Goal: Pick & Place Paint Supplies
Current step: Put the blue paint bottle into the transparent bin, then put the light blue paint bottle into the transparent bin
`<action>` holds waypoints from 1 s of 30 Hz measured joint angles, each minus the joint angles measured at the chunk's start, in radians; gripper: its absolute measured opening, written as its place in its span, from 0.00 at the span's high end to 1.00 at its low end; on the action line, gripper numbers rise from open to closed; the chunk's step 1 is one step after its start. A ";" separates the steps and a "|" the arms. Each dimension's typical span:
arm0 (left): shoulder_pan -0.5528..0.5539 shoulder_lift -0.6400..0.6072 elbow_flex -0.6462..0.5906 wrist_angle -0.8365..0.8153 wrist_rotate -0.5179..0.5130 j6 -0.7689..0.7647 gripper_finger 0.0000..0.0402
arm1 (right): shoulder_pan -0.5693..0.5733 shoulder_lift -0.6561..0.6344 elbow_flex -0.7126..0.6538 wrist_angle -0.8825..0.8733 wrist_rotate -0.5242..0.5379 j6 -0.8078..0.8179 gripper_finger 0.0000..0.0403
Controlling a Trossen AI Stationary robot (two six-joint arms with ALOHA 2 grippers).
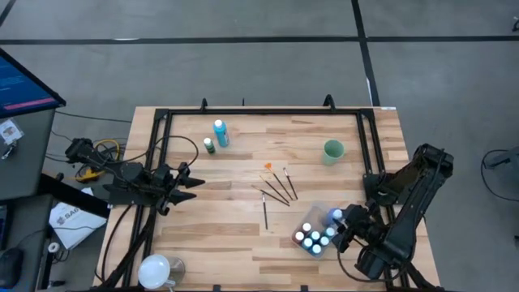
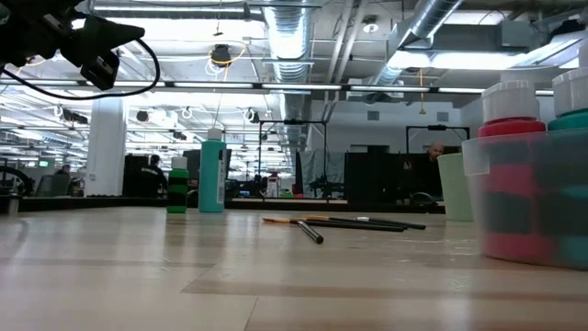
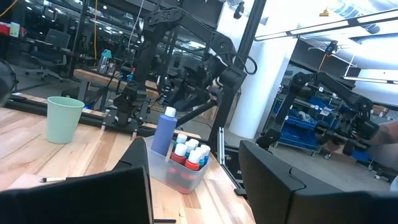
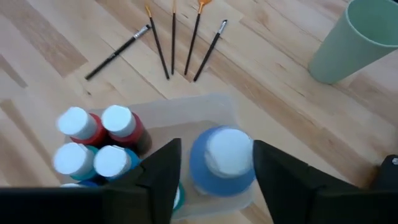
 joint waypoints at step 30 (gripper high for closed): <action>0.000 0.000 0.000 0.002 0.000 0.000 0.67 | -0.873 -0.226 0.012 0.979 -0.104 -1.485 0.37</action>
